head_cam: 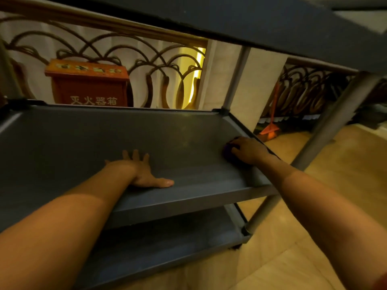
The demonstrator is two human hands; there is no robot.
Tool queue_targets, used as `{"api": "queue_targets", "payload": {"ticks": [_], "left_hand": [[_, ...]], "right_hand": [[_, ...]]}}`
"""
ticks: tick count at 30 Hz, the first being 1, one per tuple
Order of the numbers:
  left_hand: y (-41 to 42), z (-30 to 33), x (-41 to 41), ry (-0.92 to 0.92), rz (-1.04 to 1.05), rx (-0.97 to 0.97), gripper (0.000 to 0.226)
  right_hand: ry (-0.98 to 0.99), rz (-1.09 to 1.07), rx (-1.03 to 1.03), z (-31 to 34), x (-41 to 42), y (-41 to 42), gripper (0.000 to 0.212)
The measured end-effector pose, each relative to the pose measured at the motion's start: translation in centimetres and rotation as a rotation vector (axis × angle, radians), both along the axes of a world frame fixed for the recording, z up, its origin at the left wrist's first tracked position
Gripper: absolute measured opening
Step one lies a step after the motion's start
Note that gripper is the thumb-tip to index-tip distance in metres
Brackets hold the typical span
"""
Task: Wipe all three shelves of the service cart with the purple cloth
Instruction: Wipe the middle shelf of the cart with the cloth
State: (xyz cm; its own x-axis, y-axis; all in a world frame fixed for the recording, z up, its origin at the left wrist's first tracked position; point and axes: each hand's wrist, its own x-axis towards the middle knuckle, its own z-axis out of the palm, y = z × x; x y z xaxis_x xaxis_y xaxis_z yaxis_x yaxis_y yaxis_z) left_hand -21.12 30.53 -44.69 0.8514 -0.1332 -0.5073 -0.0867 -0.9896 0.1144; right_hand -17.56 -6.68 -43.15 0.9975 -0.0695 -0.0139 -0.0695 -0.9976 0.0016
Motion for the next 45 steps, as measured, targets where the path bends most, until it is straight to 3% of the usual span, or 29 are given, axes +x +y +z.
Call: {"api": "queue_targets", "payload": {"ticks": [4, 9, 16, 20, 22, 26, 30, 35, 40, 45], "left_hand": [[-1.8, 0.7, -0.7, -0.004, 0.073, 0.039, 0.154], [-2.4, 0.7, -0.7, -0.010, 0.087, 0.053, 0.154], [-2.2, 0.7, -0.3, 0.005, 0.036, 0.062, 0.158], [1.4, 3.5, -1.6, 0.064, -0.100, -0.116, 0.153], [4.9, 4.4, -2.9, 0.103, -0.096, -0.158, 0.153], [11.6, 3.6, -5.6, 0.048, -0.044, 0.100, 0.175], [13.0, 2.6, -6.1, 0.027, -0.012, 0.132, 0.154], [13.0, 1.9, -5.5, 0.015, 0.009, 0.138, 0.150], [13.1, 1.7, -5.7, -0.005, 0.002, 0.102, 0.178], [13.5, 2.1, -6.8, -0.102, 0.072, -0.012, 0.146]], "right_hand": [[0.067, -0.195, -0.100, 0.8, -2.8, -2.6, 0.048], [0.013, -0.162, 0.051, -0.8, -8.8, 0.6, 0.058], [-0.114, 0.240, 0.378, -1.4, -9.5, 13.4, 0.033], [-0.065, 0.319, 0.365, -0.3, -9.2, 14.7, 0.047], [0.020, 0.266, 0.360, 0.8, -9.0, 12.2, 0.059], [-0.039, -0.070, 0.139, 1.6, -7.4, 3.7, 0.065], [-0.100, -0.371, 0.242, 0.1, -7.7, -0.2, 0.063], [-0.084, -0.102, 0.465, -0.8, -8.1, 7.7, 0.051], [-0.083, 0.301, 0.591, -0.7, -10.3, 22.5, 0.035], [-0.023, 0.482, 0.501, 0.0, -12.0, 30.8, 0.047]]}}
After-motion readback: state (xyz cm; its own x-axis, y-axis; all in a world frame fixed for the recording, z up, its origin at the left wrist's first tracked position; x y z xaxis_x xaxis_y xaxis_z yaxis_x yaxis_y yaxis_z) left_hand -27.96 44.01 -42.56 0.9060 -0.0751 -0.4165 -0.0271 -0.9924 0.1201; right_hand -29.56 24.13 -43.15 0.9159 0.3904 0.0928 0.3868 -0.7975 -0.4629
